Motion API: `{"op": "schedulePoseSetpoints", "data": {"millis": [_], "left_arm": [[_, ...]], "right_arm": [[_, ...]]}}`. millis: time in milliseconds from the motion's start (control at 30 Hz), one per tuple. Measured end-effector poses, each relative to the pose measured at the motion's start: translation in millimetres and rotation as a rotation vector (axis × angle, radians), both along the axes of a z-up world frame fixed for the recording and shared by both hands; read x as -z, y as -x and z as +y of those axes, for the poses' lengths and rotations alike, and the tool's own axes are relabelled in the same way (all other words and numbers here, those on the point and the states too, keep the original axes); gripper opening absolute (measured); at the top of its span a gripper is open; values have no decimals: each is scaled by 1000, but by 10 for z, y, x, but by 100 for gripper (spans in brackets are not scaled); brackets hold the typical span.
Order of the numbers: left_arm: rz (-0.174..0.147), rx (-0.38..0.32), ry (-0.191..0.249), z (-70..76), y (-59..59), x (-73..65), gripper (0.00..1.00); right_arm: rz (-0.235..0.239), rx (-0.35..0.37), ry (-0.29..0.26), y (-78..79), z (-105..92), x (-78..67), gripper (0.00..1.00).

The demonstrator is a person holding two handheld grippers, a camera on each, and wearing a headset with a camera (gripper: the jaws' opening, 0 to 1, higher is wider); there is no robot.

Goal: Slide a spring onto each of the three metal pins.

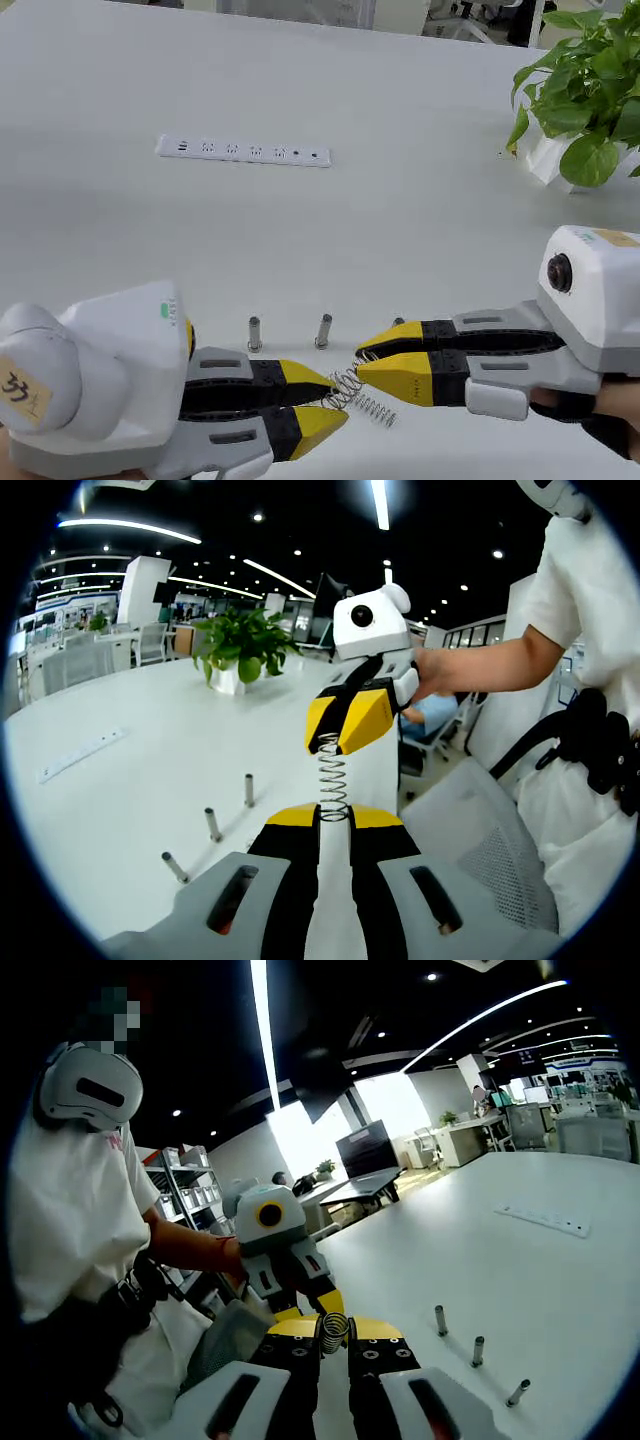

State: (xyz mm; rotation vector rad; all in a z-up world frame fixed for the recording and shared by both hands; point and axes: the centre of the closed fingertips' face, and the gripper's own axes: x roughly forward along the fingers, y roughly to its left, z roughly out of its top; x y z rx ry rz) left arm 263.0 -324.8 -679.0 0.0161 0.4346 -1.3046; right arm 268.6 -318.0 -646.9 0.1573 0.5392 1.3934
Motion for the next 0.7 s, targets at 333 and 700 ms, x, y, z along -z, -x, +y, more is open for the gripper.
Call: {"op": "schedulePoseSetpoints", "data": {"millis": [333, 700], "left_arm": [[-5, 9, -6, -25, 12, 0, 7], [-15, 17, -15, -34, 24, 9, 7]], "right_arm": [[-45, -39, 57, 13, 24, -26, 5], [-112, -92, 139, 45, 77, -38, 5]]}}
